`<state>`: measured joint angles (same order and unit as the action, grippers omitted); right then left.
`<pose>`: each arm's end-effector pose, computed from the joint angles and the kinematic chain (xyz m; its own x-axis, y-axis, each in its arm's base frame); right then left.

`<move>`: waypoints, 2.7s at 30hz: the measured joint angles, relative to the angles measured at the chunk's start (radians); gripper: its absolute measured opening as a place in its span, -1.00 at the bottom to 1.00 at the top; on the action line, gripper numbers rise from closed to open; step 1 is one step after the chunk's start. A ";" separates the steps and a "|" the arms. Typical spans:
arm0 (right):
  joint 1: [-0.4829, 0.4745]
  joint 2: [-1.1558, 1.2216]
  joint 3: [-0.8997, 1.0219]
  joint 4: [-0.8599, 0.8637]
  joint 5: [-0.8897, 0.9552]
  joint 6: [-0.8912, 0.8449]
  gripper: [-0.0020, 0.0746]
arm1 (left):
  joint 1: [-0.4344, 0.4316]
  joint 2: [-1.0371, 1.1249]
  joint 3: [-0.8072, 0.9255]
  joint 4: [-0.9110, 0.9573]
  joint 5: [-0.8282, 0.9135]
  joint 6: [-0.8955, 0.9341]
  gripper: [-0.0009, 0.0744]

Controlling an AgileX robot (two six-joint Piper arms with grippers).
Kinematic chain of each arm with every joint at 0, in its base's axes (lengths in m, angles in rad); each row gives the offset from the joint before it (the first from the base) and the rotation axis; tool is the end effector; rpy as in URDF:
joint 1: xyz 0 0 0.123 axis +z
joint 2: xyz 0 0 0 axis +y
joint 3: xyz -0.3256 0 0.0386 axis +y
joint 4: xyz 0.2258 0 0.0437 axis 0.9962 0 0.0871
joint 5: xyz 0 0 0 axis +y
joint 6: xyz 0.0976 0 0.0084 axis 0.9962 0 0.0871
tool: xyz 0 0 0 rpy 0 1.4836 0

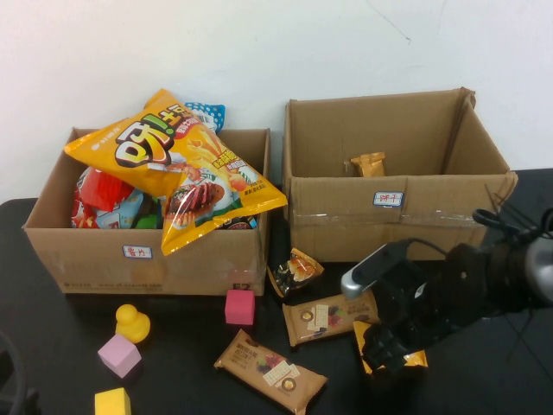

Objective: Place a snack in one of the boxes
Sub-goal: Pick up the biscuit, then place the biscuit in the biscuit box, then pick up the biscuit

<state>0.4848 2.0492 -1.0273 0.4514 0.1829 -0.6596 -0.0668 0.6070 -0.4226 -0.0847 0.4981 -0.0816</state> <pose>0.3356 0.1856 0.1374 -0.6645 -0.5901 -0.4586 -0.6530 0.7568 -0.0277 0.0652 -0.0083 0.2871 -0.5670 -0.1177 -0.8152 0.0121 0.9884 -0.1512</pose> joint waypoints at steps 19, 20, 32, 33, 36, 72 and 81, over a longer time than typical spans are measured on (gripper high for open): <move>0.000 0.042 -0.060 0.000 0.098 0.000 -0.46 | 0.000 0.000 0.000 0.000 -0.003 0.005 -0.98; 0.000 0.037 -0.060 0.000 0.116 0.000 -0.47 | 0.000 0.000 0.000 -0.002 -0.003 0.005 -0.98; 0.000 -0.236 -0.051 -0.108 0.218 0.000 -0.64 | 0.000 0.000 0.000 -0.009 -0.005 0.005 -0.98; 0.000 -0.274 -0.056 -0.122 0.207 0.000 -0.64 | 0.000 0.000 0.000 -0.009 -0.005 0.005 -0.98; 0.000 -0.364 -0.089 -0.156 0.138 0.000 -0.64 | 0.000 0.000 0.000 -0.009 -0.005 0.005 -0.98; -0.175 -0.184 -0.552 0.120 0.472 -0.010 -0.07 | 0.000 0.005 0.000 -0.504 0.077 0.502 -0.98; -0.175 -0.212 -0.552 -0.024 0.777 0.014 -0.36 | 0.000 0.168 -0.019 -0.785 0.241 0.748 -0.98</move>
<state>0.3100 1.8376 -1.5788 0.4276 0.9597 -0.6460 -0.0668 0.7747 -0.4414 -0.8699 0.7389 0.6662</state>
